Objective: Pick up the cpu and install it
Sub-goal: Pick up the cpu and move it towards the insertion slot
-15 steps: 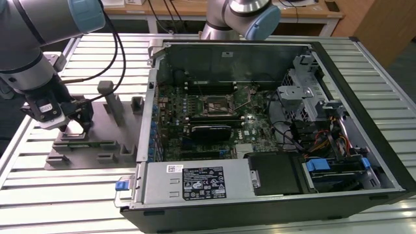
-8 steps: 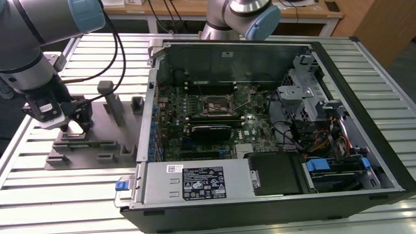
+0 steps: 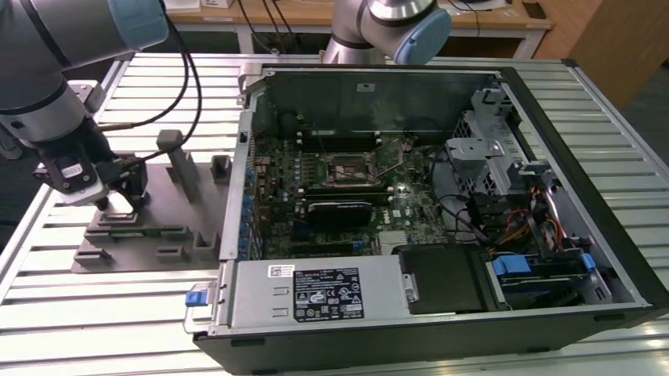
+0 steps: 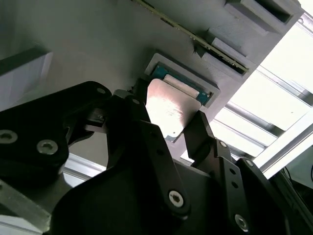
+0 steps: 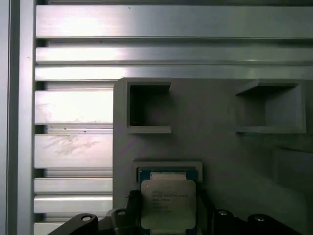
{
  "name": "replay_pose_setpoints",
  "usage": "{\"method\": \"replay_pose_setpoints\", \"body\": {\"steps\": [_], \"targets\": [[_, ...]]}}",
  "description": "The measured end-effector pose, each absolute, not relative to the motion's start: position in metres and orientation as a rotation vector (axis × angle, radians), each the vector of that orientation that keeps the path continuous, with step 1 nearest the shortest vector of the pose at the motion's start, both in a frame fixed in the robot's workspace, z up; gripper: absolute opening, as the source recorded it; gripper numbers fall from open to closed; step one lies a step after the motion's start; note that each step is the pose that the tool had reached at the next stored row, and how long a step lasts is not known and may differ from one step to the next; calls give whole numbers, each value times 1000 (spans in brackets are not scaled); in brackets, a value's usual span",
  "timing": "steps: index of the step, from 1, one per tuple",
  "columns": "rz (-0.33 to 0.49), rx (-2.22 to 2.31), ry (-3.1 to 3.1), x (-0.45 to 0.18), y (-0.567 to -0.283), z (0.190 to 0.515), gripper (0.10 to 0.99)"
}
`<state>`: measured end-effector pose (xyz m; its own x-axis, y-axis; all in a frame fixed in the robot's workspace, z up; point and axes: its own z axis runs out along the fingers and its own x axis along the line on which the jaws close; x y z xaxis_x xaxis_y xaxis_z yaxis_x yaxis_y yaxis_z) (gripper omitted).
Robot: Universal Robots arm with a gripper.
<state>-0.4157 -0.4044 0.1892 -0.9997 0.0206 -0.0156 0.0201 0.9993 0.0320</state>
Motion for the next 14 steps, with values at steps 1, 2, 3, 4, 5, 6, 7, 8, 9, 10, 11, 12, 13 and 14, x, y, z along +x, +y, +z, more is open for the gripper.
{"method": "replay_pose_setpoints", "body": {"steps": [1, 2, 3, 4, 5, 6, 7, 8, 9, 10, 11, 12, 13, 14], "targets": [[50, 32, 3125, -416, -404, 191, 541], [50, 32, 3125, -416, -404, 193, 541], [50, 32, 3125, -416, -404, 195, 541], [50, 32, 3125, -416, -404, 197, 541], [50, 32, 3125, -416, -404, 199, 541], [50, 32, 3125, -416, -404, 201, 541], [50, 32, 3125, -416, -404, 204, 541], [50, 32, 3125, -416, -404, 206, 541], [50, 32, 3125, -416, -404, 209, 541], [50, 32, 3125, -416, -404, 211, 541], [50, 32, 3125, -416, -404, 213, 541], [50, 32, 3125, -416, -404, 215, 541], [50, 32, 3125, -416, -404, 217, 541], [50, 32, 3125, -416, -404, 219, 541]]}}
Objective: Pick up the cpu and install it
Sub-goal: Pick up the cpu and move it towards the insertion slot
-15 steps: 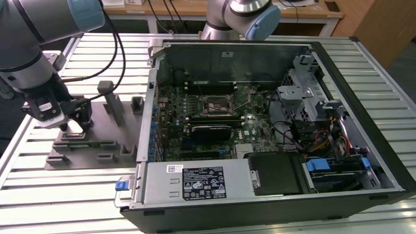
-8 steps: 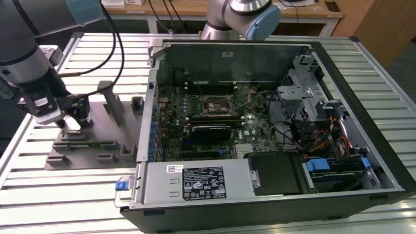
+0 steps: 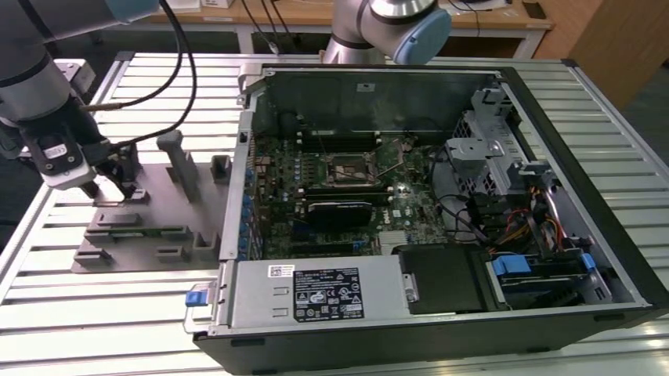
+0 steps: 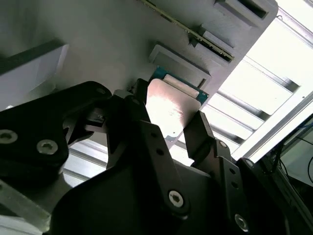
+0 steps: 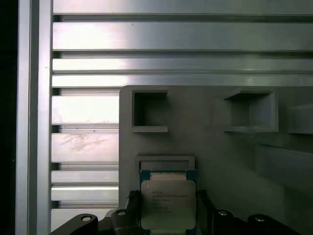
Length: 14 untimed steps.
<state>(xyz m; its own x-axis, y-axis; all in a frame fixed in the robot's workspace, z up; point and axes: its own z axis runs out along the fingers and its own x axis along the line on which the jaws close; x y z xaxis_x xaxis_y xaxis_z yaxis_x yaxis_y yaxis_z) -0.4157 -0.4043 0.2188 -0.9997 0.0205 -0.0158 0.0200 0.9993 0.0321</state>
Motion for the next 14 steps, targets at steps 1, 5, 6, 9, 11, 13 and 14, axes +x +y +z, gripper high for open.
{"method": "replay_pose_setpoints", "body": {"steps": [1, 5, 6, 9, 11, 13, 14], "targets": [[50, 32, 3125, -416, -404, 221, 541], [50, 32, 3124, -416, -404, 231, 541], [50, 32, 3124, -416, -404, 233, 541], [50, 32, 3124, -416, -404, 240, 541], [50, 32, 3123, -416, -404, 244, 541], [50, 32, 3123, -416, -403, 248, 541], [50, 32, 3123, -416, -403, 249, 541]]}}
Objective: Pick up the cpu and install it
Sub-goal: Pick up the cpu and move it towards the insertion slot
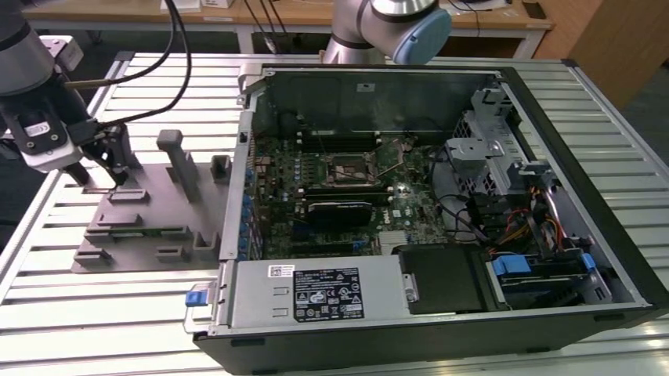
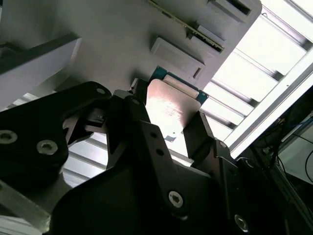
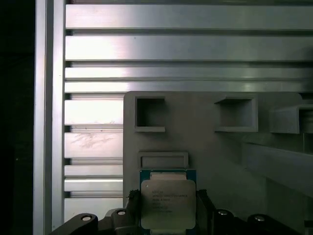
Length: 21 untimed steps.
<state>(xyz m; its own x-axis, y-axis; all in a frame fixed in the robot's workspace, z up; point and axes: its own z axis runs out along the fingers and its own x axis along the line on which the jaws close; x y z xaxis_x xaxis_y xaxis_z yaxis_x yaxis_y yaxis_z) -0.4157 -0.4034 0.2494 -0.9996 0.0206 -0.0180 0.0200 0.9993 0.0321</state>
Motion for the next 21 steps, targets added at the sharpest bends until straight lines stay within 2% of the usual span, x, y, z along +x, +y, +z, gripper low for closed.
{"method": "replay_pose_setpoints", "body": {"steps": [21], "targets": [[50, 32, 3118, -416, -403, 311, 541]]}}
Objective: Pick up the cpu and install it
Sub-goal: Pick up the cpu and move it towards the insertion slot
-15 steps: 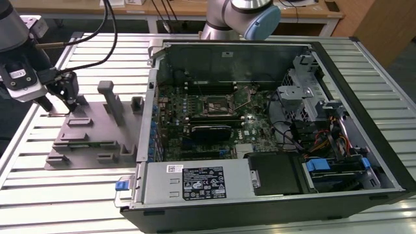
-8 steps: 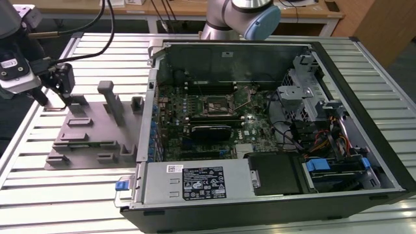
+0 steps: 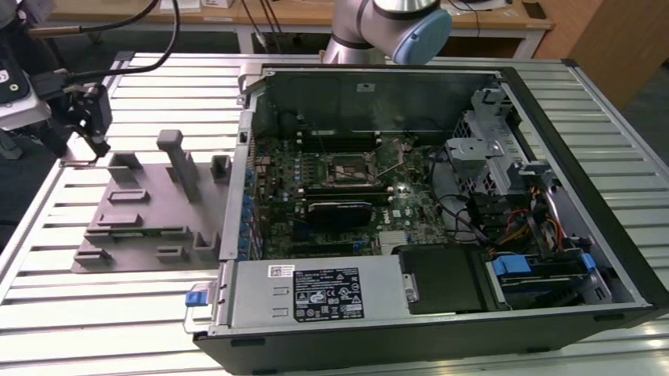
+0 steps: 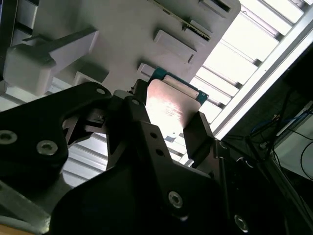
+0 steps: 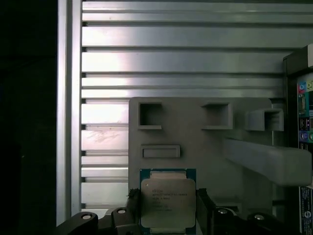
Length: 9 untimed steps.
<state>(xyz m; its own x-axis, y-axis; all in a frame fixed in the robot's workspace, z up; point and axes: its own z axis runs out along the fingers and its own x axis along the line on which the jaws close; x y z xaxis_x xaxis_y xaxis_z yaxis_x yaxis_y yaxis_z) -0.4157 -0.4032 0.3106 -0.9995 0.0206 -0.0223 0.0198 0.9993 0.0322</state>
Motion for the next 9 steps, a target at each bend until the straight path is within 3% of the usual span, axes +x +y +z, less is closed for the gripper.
{"method": "replay_pose_setpoints", "body": {"steps": [9], "targets": [[50, 31, 3115, -416, -403, 340, 541]]}}
